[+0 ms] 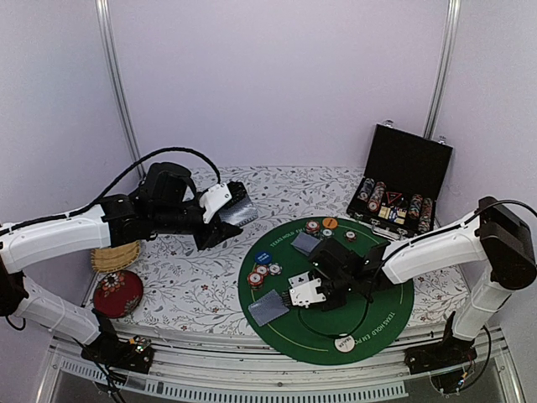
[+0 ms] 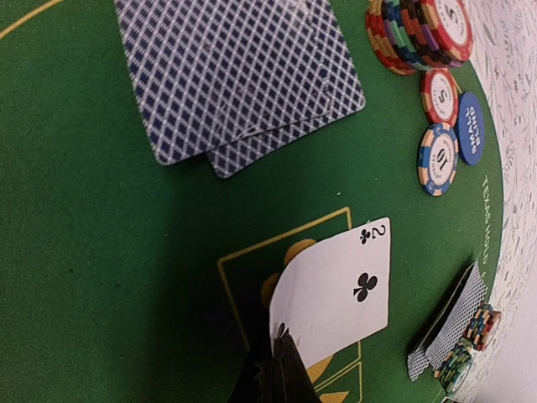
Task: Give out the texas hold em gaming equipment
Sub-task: Flop the poker card in the community card area.
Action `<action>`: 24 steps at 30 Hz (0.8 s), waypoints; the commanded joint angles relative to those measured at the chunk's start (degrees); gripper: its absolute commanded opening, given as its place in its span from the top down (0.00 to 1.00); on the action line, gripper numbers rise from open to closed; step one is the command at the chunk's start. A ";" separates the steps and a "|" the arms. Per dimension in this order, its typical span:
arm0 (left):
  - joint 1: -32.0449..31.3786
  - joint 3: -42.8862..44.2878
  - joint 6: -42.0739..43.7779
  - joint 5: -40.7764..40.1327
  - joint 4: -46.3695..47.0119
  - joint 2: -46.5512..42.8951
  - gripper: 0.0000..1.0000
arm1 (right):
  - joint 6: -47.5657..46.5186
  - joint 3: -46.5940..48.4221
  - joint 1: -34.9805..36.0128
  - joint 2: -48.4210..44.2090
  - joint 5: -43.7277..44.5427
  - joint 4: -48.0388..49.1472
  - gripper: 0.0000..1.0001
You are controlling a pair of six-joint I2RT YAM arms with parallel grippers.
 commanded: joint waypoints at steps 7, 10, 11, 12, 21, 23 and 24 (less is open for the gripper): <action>0.04 -0.63 0.38 0.02 1.31 -0.44 0.55 | -2.70 -1.21 2.41 0.67 -1.96 -0.02 0.98; 0.00 -0.64 0.39 0.04 1.27 -0.44 0.55 | -2.77 -1.09 2.88 0.27 -3.07 0.62 0.98; 0.04 -0.64 0.40 0.02 1.32 -0.45 0.55 | -2.87 -1.05 3.00 0.26 -3.20 0.69 0.98; 0.01 -0.64 0.40 0.02 1.29 -0.48 0.55 | -2.83 -1.05 3.01 0.33 -3.17 0.58 0.98; 0.05 -0.64 0.44 0.04 1.28 -0.61 0.55 | -3.65 -1.88 2.97 1.48 -1.81 -0.32 0.98; 0.01 -0.64 0.41 -0.06 1.25 -0.68 0.55 | -3.89 -1.81 2.99 1.34 -1.80 -0.92 0.95; 0.06 -0.65 0.42 -0.06 1.31 -0.70 0.55 | -4.12 -1.73 3.01 1.15 -1.92 -1.49 0.92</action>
